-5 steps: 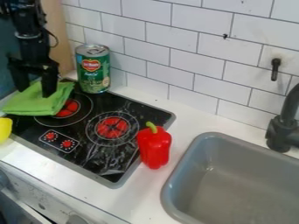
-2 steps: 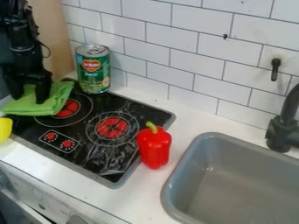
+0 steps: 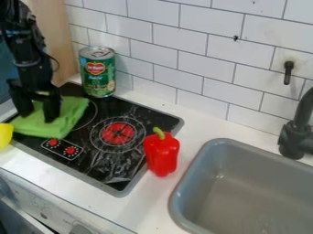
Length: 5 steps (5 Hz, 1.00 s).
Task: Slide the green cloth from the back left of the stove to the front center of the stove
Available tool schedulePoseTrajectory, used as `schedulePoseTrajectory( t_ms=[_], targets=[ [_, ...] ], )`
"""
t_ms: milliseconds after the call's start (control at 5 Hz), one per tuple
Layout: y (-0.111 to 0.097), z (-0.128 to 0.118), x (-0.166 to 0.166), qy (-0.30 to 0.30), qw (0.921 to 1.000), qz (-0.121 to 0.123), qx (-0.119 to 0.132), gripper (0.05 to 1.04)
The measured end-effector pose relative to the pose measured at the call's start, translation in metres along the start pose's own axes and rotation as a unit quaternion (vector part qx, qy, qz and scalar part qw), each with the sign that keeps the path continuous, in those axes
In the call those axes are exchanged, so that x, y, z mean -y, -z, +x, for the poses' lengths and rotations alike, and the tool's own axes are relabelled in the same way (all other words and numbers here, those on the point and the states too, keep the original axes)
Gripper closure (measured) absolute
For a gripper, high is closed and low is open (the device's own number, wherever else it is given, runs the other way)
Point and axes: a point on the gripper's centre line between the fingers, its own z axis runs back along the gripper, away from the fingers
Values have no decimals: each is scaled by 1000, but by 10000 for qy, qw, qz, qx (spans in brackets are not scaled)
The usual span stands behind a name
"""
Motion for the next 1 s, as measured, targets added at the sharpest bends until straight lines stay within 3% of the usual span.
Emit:
schedulePoseTrajectory(
  t_ms=[400, 800, 1000],
  targets=[
    [1, -13, 54, 498, 9974, -511, 136, 83],
    [3, -19, 94, 719, 9949, -571, 428, 83],
    [1, -22, 98, 592, 9957, -565, 427, 83]
  ],
)
